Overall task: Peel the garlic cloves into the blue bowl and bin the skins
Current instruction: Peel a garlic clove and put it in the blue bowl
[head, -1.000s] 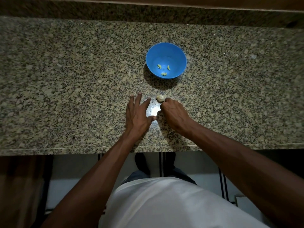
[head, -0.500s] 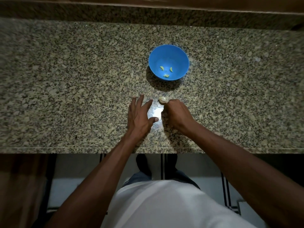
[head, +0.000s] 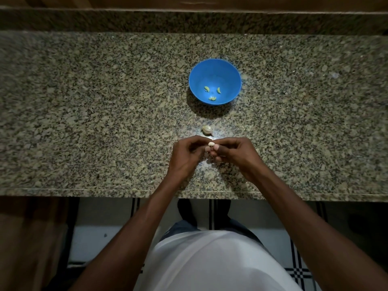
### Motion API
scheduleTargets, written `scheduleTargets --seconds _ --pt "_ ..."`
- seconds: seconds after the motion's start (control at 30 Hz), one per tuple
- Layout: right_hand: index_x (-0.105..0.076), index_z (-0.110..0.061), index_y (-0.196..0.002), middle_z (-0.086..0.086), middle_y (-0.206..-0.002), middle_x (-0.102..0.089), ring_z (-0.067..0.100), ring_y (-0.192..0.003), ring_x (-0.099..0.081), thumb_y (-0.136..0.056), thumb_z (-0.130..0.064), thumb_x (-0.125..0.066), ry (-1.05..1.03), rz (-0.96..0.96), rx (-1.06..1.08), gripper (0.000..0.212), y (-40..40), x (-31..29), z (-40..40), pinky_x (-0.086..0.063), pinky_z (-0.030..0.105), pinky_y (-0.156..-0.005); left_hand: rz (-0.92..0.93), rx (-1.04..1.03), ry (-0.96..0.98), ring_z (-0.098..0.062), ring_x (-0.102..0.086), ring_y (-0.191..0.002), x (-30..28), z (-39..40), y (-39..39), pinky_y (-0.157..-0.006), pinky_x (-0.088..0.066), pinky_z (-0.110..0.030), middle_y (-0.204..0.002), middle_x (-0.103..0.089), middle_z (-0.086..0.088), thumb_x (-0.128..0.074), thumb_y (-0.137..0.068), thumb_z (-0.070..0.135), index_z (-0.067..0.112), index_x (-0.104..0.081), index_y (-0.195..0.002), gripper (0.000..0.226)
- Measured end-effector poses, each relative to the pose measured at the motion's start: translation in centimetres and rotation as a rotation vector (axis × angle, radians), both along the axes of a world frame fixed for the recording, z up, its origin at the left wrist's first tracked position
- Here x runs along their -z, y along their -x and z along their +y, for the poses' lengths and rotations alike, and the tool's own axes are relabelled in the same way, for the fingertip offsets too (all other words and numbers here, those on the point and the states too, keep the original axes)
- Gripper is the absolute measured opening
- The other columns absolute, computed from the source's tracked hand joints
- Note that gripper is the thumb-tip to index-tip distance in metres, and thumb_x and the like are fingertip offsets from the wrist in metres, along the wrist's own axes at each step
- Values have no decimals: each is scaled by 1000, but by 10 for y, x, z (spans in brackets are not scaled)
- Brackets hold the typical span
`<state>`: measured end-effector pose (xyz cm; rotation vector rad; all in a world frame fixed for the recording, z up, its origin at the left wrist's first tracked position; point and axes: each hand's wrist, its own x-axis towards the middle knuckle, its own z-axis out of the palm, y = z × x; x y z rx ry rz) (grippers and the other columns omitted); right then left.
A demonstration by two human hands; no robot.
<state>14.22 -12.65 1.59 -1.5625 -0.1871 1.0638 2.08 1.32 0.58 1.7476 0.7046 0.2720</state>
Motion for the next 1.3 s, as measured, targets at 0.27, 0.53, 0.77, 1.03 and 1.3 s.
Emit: scheduleTargets --seconds 0.27,0.53,0.77,1.03,1.3 --pt "-78 3 -103 15 -83 -79 20 -74 -73 -93 -5 -76 117 -46 -81 12 -7 -6 -2 -61 27 -68 -63 152 -524 -13 -72 -89 6 -3 -2 -82 -58 -27 -99 -78 -3 -72 -89 -4 10 -80 -107 24" --pt "-82 -9 -99 5 -75 -79 19 -70 -77 -92 -22 -82 192 -307 -14 14 4 1 12 -67 42 -72 12 -153 -382 -7 -75 -79 6 -20 -10 -71 -63 -28 -94 -81 1 -72 -93 6 12 -82 -106 18" --pt "-77 4 -109 20 -91 -79 29 -84 -78 -92 -5 -79 18 -9 122 20 0 -5 17 -65 41 -86 -83 -392 183 -11 -76 -98 -4 -27 -13 -84 -61 -26 -102 -80 0 -81 -88 8 9 -80 -109 21" --pt "-77 4 -108 21 -98 -79 27 -92 -78 -92 0 -76 -62 175 137 16 -1 -3 11 -64 30 -83 -136 -360 336 -19 -77 -102 -4 -23 -8 -87 -62 -31 -102 -81 -4 -77 -93 9 2 -78 -109 18" --pt "-74 5 -115 17 -105 -79 20 -95 -78 -93 1 -73 -76 478 189 22 1 5 13 -62 25 -81 -156 -413 368 -18 -75 -106 -2 -32 -6 -91 -60 -30 -106 -80 -5 -77 -93 10 2 -77 -112 21"
